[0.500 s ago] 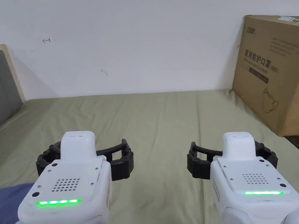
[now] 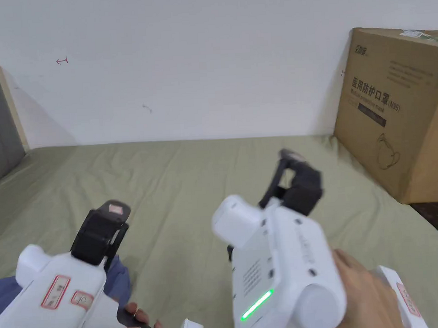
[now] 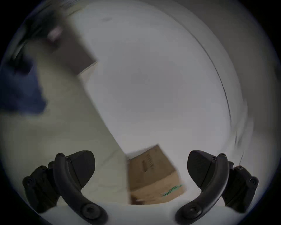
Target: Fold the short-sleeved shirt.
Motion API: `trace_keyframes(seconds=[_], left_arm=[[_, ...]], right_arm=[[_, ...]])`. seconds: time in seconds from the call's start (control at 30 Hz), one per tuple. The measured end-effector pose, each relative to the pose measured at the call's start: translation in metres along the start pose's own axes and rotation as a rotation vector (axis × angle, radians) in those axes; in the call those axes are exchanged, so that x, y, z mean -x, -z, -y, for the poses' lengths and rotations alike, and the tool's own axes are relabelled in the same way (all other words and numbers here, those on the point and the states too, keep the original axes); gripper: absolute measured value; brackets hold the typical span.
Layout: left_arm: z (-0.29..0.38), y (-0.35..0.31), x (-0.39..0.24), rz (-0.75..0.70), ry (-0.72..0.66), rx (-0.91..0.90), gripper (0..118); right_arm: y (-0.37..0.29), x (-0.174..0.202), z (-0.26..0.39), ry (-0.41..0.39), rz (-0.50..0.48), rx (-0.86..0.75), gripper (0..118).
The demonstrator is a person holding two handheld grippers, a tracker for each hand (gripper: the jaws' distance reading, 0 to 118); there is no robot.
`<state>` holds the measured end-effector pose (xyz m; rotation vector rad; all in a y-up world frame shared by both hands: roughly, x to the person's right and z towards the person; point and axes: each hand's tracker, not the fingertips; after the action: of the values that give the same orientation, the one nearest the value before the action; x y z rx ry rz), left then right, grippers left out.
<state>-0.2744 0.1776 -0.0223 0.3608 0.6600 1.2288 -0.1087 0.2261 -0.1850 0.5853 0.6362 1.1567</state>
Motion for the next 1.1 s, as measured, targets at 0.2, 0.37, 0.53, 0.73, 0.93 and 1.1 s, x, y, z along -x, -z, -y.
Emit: trace_keyframes(seconds=[0.2, 0.37, 0.53, 0.73, 0.93, 1.1], left_arm=[[0.009, 0.0, 0.027, -0.091, -0.014, 0.007, 118], [0.008, 0.006, -0.035, -0.136, 0.452, -0.045, 118], [0.055, 0.0, -0.097, -0.113, 1.276, -0.174, 118], [0.076, -0.006, -0.09, -0.072, 1.363, -0.147, 118], [0.064, -0.011, -0.095, -0.078, 1.373, -0.176, 118], [0.061, -0.017, -0.1, -0.121, 1.373, -0.118, 103]], right_arm=[[0.0, 0.046, 0.002, -0.02, -0.226, 0.015, 118], [0.019, -0.019, 0.022, 0.751, -0.257, 0.201, 118], [0.009, -0.048, 0.093, 1.457, -0.216, 0.273, 118], [-0.012, -0.033, 0.112, 1.456, -0.126, 0.272, 118], [-0.006, -0.04, 0.085, 1.171, -0.075, 0.306, 118], [-0.011, -0.039, 0.08, 1.154, -0.068, 0.261, 103]])
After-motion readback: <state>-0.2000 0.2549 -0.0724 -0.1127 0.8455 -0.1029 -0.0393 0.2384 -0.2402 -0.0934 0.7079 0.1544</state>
